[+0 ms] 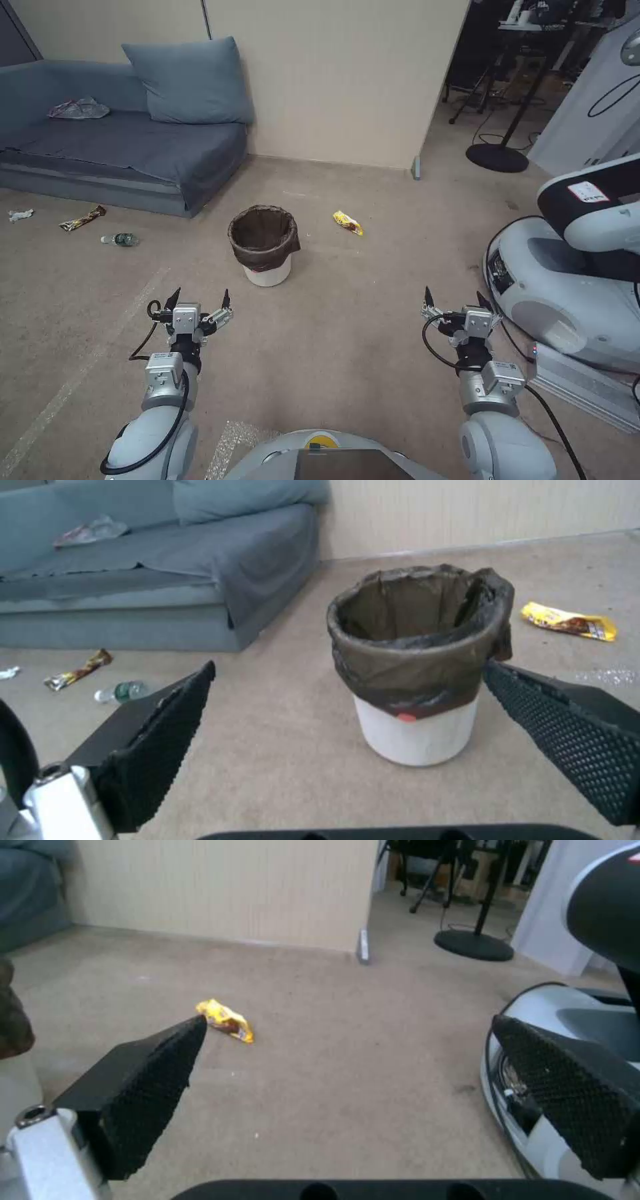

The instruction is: Pick up the trash bin, then pick up the garbage from the floor and place it into the trash bin.

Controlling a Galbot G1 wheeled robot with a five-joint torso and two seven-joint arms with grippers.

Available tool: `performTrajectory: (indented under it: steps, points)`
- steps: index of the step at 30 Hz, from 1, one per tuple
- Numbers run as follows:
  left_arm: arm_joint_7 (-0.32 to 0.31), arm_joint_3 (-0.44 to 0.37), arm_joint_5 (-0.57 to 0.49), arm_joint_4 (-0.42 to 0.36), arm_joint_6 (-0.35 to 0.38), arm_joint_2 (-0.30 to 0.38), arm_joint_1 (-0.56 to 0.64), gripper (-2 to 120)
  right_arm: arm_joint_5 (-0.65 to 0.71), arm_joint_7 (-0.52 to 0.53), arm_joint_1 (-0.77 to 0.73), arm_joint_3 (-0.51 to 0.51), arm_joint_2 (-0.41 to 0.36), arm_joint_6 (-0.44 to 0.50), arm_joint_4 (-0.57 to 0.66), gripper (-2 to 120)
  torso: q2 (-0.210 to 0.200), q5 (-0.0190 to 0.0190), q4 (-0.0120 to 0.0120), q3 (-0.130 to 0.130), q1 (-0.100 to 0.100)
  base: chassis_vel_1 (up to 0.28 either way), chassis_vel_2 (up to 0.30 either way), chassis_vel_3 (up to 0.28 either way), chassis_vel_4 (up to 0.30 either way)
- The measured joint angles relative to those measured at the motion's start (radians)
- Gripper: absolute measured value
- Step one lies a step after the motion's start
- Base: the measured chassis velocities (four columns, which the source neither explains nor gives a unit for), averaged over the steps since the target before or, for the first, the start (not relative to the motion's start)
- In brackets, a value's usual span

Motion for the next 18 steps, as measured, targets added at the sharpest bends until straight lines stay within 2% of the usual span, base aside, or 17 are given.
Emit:
performTrajectory:
  steps: [18]
  points:
    - [-0.001, -0.004, -0.004, 0.002, -0.005, -0.001, 0.002, 100, -0.002, 0.000, 0.000, 0.000, 0.000, 0.002, -0.001, 100, 0.000, 0.0000, 0.0000, 0.000, 0.000, -0.120, 0.118, 0.123, -0.122]
